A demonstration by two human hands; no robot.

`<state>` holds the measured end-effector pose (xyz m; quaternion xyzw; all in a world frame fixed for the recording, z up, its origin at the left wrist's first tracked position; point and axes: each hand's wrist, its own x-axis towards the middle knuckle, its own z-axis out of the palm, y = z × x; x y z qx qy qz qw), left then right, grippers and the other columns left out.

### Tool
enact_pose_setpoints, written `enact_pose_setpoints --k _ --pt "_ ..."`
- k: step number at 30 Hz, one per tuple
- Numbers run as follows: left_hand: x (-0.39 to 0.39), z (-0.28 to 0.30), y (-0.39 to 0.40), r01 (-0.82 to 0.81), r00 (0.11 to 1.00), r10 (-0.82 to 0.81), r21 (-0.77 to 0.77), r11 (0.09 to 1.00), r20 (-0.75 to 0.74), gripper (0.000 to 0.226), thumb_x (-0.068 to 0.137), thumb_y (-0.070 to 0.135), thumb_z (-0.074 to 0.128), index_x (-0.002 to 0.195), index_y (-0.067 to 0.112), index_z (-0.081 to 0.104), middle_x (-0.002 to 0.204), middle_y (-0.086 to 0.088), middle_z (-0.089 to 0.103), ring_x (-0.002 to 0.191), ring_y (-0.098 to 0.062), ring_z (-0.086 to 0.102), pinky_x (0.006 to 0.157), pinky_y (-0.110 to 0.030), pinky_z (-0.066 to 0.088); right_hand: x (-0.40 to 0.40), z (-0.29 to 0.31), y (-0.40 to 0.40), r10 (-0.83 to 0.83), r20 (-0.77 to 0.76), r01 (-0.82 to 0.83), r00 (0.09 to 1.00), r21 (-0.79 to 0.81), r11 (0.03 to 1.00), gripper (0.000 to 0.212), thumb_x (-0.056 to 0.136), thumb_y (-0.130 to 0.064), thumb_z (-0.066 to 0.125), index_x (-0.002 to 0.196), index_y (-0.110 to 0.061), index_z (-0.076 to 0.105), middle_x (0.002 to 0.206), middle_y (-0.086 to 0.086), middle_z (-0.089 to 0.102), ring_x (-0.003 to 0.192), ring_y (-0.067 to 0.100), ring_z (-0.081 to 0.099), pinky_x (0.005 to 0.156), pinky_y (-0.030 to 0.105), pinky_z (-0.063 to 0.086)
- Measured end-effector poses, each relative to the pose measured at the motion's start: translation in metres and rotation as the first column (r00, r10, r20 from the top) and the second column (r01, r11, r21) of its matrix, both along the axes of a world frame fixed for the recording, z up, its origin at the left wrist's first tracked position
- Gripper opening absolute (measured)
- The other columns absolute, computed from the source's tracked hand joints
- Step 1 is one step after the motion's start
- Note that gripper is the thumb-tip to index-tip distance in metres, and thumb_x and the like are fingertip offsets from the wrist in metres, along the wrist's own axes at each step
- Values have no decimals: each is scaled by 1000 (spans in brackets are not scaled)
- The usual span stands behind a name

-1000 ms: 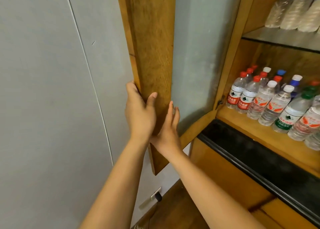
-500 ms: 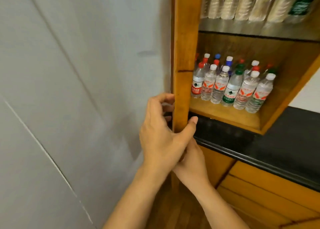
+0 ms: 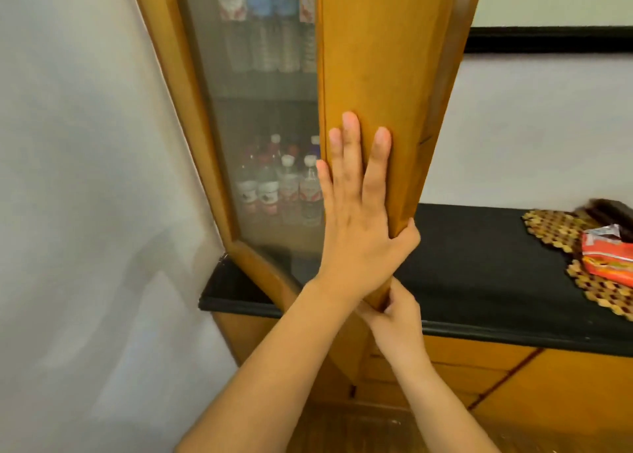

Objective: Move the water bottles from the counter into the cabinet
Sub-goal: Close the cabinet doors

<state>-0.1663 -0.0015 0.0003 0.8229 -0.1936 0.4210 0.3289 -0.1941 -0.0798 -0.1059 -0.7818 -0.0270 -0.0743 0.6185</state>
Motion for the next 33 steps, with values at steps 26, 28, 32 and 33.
enact_pose_setpoints --k 26,28,32,33 --pt "155 -14 -96 -378 890 356 26 925 287 97 81 36 53 144 22 -19 146 -19 16 139 -40 7 116 -53 0 131 -23 -49 -195 208 185 958 69 980 84 85 -5 62 129 -57 14 151 0 20 133 0 29 99 -1 26" --pt "166 -11 -103 -430 879 409 36 902 247 98 79 33 57 148 18 -9 148 -25 21 137 -40 11 115 -54 2 146 -19 -54 -176 181 162 968 92 983 79 86 -7 62 130 -54 15 152 1 20 134 2 28 96 -5 25" --pt "191 -13 -114 -486 859 460 76 870 225 100 82 35 53 144 17 -24 148 -20 23 137 -39 12 114 -56 4 173 -17 -68 -145 193 138 970 49 989 80 87 -13 62 128 -55 8 155 -7 -3 124 -28 9 86 -12 18" --pt "198 -16 -113 -486 856 458 74 871 240 98 83 37 50 141 18 -27 148 -20 24 137 -40 12 114 -56 4 179 -18 -72 -147 190 143 971 36 989 84 86 -15 64 129 -54 3 153 -11 -8 120 -33 2 84 -13 16"
